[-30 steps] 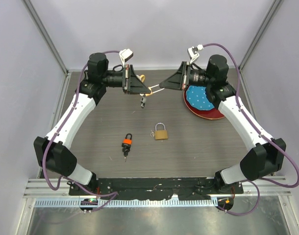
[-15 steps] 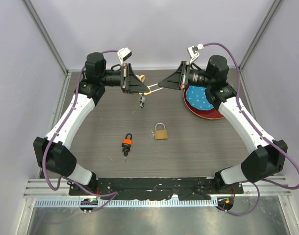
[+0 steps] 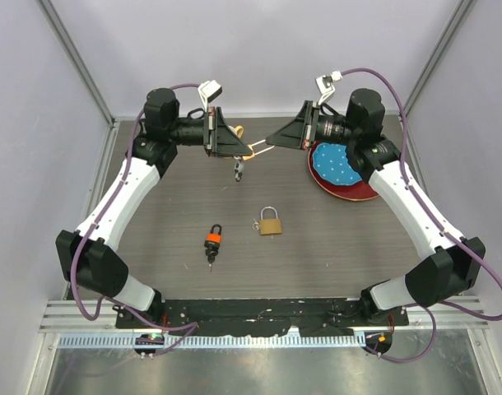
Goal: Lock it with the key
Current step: Lock the lock.
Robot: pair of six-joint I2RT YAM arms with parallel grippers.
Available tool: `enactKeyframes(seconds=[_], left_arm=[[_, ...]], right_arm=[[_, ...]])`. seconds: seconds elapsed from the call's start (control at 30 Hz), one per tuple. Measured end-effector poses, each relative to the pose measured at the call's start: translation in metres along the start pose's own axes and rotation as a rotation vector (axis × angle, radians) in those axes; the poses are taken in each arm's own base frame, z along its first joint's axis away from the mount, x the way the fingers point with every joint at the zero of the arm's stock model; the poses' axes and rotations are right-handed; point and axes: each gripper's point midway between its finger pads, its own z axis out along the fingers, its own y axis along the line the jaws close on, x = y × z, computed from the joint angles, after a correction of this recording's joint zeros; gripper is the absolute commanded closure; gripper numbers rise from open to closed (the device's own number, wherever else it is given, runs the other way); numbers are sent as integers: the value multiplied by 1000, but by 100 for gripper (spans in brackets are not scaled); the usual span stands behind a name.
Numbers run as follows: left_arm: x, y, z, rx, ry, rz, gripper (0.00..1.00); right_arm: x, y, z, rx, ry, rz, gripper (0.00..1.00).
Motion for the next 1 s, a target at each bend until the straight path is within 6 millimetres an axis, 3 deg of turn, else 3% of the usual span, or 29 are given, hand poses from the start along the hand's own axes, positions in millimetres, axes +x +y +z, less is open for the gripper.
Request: enactKeyframes(seconds=[0.67,1.0], left_arm=[[-11,6,6,-57,-44,9,100],[-17,-18,10,60,-31,23,100]], right_arm=[[-9,-10,1,92,-50,-15,98],[-16,12,0,43,-85,-102,98]])
